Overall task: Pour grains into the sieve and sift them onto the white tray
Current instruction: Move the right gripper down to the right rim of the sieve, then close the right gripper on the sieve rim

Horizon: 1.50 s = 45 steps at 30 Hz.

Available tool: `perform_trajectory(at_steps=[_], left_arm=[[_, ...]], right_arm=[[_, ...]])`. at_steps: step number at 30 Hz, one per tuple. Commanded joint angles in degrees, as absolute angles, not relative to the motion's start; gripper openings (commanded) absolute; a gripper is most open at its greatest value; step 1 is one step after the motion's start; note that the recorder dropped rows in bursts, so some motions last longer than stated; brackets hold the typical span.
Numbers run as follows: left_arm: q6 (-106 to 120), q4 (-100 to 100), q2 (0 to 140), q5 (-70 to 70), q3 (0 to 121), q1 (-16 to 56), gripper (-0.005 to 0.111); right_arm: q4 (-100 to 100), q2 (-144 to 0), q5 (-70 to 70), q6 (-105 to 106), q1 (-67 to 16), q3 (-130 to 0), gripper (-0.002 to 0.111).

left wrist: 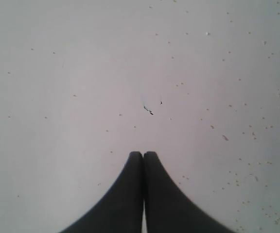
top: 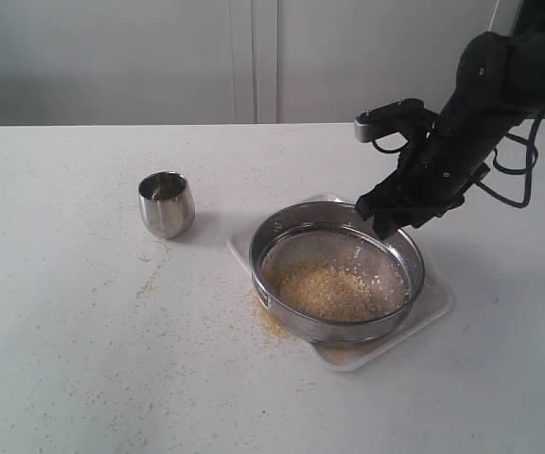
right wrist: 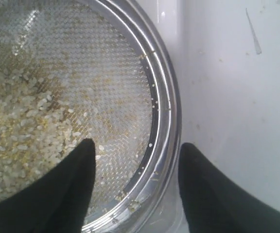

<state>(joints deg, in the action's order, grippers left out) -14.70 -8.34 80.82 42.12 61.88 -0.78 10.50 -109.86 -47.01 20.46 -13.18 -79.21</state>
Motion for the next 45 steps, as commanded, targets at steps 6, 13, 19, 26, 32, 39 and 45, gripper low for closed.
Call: perform_trajectory(at_steps=[6, 13, 19, 26, 32, 39, 45], left_arm=[[-15.21, -8.20, 80.38, 42.85, 61.68, -0.98, 0.000], [-15.21, -8.20, 80.38, 42.85, 61.68, -0.98, 0.000], [-15.21, -8.20, 80.38, 42.85, 61.68, -0.98, 0.000], [-15.21, -8.20, 80.38, 42.85, 61.68, -0.98, 0.000], [-15.21, -8.20, 80.38, 42.85, 61.68, -0.98, 0.000], [-15.21, -8.20, 80.38, 42.85, 61.68, -0.98, 0.000], [-15.21, -8.20, 80.38, 42.85, 61.68, -0.98, 0.000]], right_arm=[[10.32, -112.35, -43.62, 20.26, -13.33, -79.51, 0.049], [10.32, -115.10, -42.47, 20.26, -13.33, -79.51, 0.049], [10.43, -115.46, -41.50, 20.26, -13.33, -79.51, 0.028], [10.68, -115.46, -39.30, 20.78, -13.33, -79.51, 0.000], [11.92, -115.46, -39.08, 20.78, -13.33, -79.51, 0.000], [12.32, -113.88, -41.68, 20.78, -13.23, -80.16, 0.000], [14.64, -113.61, -46.36, 21.07, -12.93, -82.87, 0.000]])
